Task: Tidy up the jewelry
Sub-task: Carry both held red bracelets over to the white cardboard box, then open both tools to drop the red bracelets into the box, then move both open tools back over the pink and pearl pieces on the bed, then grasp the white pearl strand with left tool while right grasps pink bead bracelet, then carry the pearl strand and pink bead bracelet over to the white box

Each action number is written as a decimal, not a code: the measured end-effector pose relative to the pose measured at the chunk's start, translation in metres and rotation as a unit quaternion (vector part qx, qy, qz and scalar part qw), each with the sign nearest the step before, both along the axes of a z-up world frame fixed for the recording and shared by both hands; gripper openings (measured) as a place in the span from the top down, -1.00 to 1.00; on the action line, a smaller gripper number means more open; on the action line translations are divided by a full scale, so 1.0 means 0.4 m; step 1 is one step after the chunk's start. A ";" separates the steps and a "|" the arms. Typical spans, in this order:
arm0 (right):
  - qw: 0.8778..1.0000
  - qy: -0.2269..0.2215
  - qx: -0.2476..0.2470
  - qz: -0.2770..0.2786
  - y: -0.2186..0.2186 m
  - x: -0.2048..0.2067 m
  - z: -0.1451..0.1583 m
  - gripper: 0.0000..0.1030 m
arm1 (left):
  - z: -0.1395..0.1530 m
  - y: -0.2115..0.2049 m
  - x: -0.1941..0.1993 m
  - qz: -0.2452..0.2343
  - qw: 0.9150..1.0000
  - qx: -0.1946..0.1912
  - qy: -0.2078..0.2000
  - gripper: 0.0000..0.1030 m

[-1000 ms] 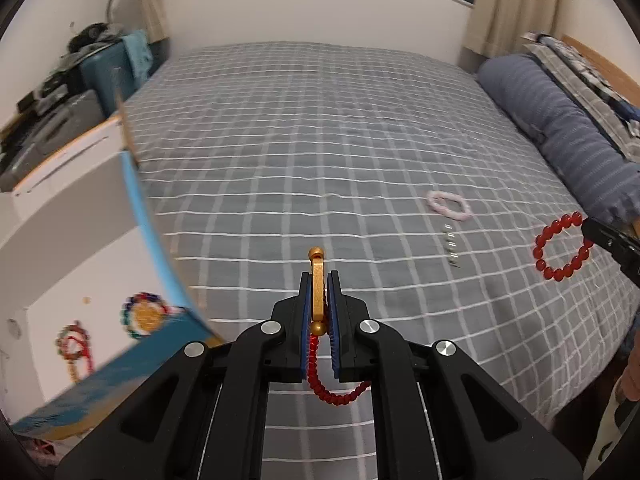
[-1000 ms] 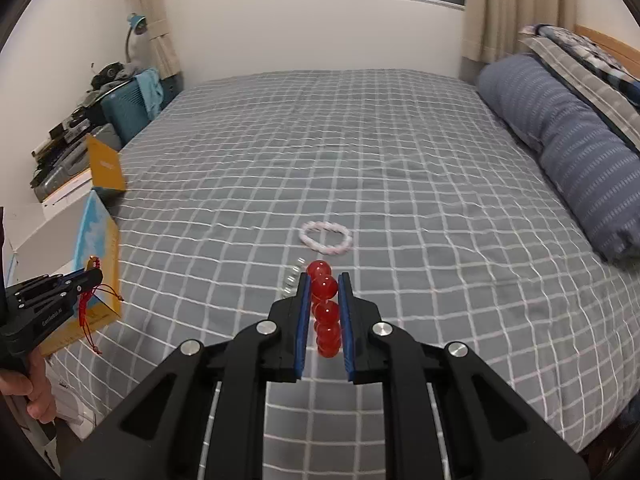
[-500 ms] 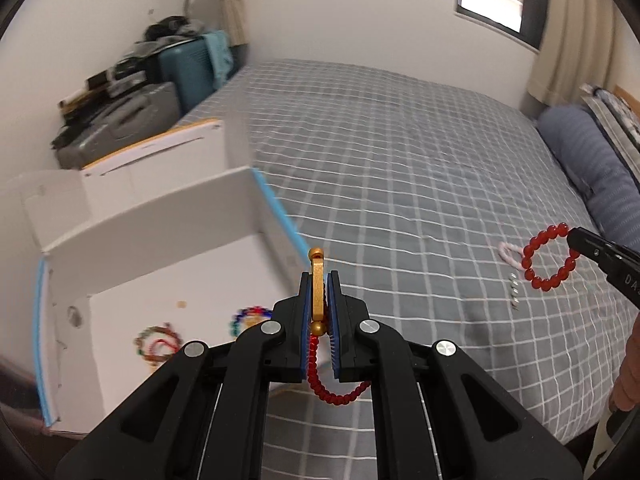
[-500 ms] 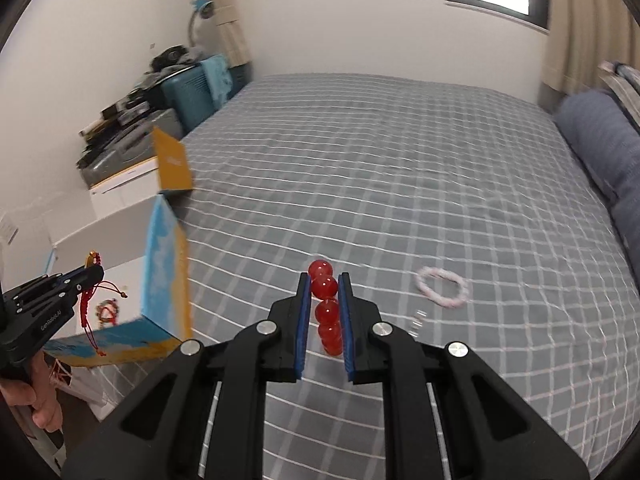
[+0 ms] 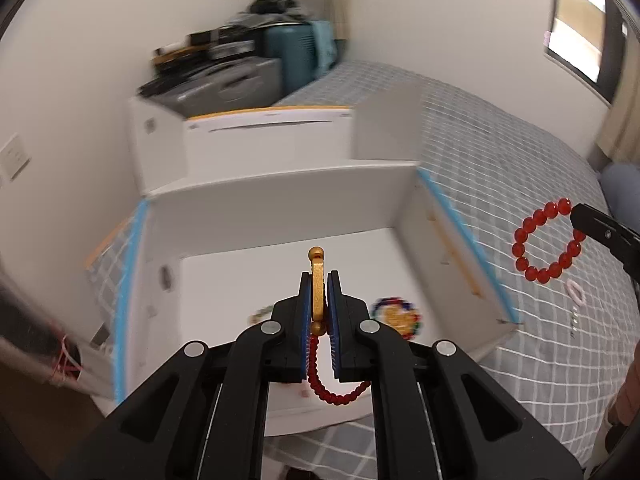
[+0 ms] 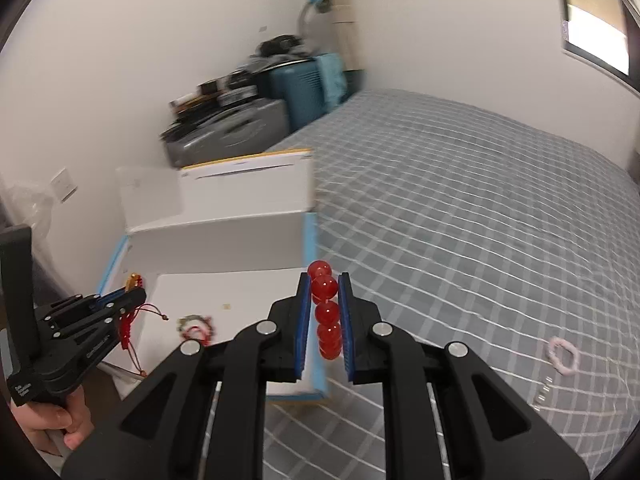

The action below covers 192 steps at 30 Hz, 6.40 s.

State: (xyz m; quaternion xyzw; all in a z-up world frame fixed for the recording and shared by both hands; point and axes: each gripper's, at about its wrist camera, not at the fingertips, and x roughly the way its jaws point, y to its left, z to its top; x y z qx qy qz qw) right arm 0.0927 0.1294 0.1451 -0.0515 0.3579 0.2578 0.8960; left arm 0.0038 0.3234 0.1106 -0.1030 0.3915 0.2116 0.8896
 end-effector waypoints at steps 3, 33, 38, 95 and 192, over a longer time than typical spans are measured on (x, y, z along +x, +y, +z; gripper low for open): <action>0.999 -0.003 -0.015 0.028 0.086 -0.021 -0.017 0.75 | -0.017 0.047 -0.039 0.020 1.000 0.004 0.007 0.86; 0.990 0.110 -0.078 0.049 0.306 0.003 -0.304 0.75 | -0.233 0.167 -0.027 0.059 0.990 -0.082 0.100 0.83; 0.990 0.114 -0.074 0.049 0.307 0.001 -0.306 0.72 | -0.227 0.158 -0.023 0.061 0.990 -0.079 0.101 0.81; 0.956 0.051 -0.060 -0.282 -0.725 0.146 -0.237 -0.86 | -0.171 -0.642 0.350 -0.211 0.976 -0.041 -0.014 -0.89; 0.972 0.088 -0.006 -0.216 -0.634 0.024 -0.179 0.78 | -0.106 -0.672 0.292 -0.228 0.973 -0.019 0.002 0.79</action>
